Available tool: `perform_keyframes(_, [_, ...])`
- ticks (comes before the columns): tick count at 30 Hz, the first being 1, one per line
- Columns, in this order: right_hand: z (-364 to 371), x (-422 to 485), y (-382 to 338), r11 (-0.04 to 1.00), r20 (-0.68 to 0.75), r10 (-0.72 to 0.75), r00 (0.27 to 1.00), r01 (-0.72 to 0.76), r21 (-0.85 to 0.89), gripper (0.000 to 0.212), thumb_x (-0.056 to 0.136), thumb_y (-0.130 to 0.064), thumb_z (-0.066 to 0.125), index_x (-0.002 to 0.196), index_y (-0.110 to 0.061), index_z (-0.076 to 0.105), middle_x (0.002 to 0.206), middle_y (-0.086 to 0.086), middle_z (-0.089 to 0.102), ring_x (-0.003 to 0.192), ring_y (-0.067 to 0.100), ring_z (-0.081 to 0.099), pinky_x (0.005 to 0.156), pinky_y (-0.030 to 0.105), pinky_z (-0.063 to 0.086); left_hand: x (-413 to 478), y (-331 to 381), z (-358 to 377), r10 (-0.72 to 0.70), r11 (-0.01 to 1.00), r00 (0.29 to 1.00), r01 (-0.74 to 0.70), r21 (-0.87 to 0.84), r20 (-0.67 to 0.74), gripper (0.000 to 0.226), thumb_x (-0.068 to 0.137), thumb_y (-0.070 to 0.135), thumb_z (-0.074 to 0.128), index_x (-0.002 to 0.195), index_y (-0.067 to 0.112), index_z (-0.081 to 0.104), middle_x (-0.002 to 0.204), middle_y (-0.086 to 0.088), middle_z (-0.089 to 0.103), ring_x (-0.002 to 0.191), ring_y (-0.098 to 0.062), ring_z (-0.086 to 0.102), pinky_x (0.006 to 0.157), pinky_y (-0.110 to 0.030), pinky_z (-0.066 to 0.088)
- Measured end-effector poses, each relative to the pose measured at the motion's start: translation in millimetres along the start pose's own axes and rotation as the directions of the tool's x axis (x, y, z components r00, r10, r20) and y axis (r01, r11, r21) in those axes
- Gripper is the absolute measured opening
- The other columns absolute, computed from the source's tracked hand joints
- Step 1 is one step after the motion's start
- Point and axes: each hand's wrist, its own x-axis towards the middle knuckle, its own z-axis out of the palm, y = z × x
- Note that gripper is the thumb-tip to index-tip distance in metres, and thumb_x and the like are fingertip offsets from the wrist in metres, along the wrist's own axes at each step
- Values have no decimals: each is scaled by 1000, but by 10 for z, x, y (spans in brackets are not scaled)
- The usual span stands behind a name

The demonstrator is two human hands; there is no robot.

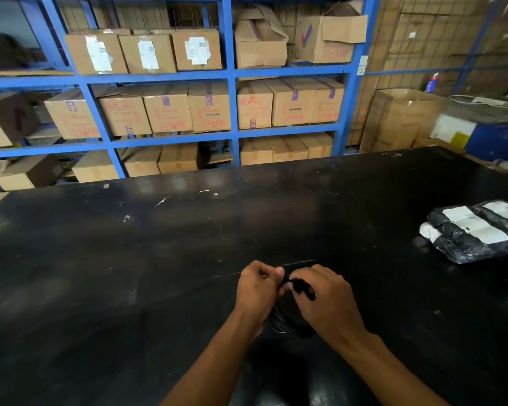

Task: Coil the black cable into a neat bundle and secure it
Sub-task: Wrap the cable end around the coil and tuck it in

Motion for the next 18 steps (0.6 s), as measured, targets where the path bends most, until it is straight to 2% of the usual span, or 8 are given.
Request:
perform_keyframes(4, [-79, 39, -19, 974, 21, 104, 994, -106, 201, 8, 91, -20, 63, 89, -18, 72, 83, -7, 71, 76, 8, 68, 69, 32, 58, -2, -31, -44, 83, 996, 996, -82, 36, -31, 8, 96, 14, 60, 92, 7, 61, 81, -11, 70, 66, -9, 65, 65, -22, 53])
perform_keyframes(9, [-192, 179, -31, 914, 148, 302, 942, -330, 234, 15, 94, -14, 58, 93, -22, 70, 95, -5, 66, 87, 8, 64, 82, 33, 56, -55, -51, -67, 253, 961, 967, -255, 110, 34, 10, 95, 9, 60, 85, 6, 60, 77, -10, 69, 67, -8, 65, 68, -23, 53])
perform_keyframes(13, [-316, 295, -47, 776, 376, 428, 822, -548, 314, 18, 91, -18, 59, 81, -23, 73, 77, 2, 72, 77, 22, 69, 72, 40, 55, -78, -57, -68, 330, 932, 943, -334, 139, 49, 15, 94, 5, 60, 81, 10, 58, 80, -11, 71, 69, -11, 67, 70, -28, 57])
perform_keyframes(16, [-367, 310, -51, 586, 526, 502, 687, -717, 377, 17, 93, -19, 58, 87, -23, 74, 92, 9, 77, 90, 27, 73, 69, 32, 50, -113, -55, -65, 371, 914, 927, -376, 155, 63, 15, 94, 4, 60, 81, 10, 58, 86, -9, 73, 78, -22, 69, 75, -33, 60])
perform_keyframes(18, [-358, 298, -29, 537, 561, 514, 649, -754, 379, 16, 93, -21, 58, 89, -24, 74, 95, 9, 78, 85, 22, 73, 69, 31, 50, -129, -55, -65, 386, 904, 919, -393, 166, 72, 14, 94, 3, 60, 81, 9, 56, 86, -10, 74, 80, -24, 68, 76, -35, 59])
